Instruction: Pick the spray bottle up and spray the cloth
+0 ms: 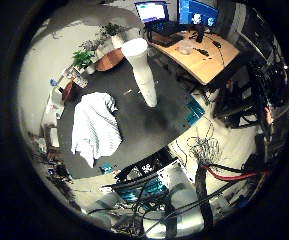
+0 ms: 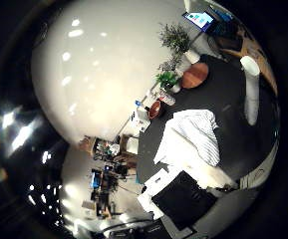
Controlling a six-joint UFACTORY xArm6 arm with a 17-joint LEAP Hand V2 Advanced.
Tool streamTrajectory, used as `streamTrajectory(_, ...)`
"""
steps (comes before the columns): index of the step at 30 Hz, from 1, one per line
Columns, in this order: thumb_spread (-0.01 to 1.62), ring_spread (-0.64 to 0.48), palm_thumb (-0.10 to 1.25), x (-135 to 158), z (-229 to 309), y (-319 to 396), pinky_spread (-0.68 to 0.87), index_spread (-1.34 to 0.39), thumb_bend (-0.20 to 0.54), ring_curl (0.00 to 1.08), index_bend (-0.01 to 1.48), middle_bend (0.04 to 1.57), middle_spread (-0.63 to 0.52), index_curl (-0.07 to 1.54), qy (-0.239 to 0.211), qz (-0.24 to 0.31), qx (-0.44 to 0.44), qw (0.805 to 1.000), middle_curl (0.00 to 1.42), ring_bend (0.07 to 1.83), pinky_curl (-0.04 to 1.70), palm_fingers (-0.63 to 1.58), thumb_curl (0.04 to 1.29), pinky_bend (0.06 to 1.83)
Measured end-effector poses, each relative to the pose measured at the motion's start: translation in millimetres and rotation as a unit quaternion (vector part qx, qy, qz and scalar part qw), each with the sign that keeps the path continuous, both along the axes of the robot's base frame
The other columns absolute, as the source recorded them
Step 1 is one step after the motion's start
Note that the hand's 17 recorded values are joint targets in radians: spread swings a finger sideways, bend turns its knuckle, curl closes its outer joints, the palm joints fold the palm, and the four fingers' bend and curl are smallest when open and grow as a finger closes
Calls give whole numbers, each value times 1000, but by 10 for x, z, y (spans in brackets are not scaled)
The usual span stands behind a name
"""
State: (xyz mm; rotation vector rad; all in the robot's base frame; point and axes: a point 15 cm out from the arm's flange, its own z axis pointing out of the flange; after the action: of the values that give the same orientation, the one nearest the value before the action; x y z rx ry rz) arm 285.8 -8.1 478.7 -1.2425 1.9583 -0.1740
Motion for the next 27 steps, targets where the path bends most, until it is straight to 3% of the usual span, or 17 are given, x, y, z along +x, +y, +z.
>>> streamTrajectory(10,997,359,602,-10,262,-222,700,-106,-30,214,166,198,241,316,-43,-22,-41,998,311,419,134,217,468,1002)
streamTrajectory(27,994,354,580,-114,433,-1226,698,-105,-28,211,167,196,241,302,-90,-147,-125,977,326,423,144,201,449,1014)
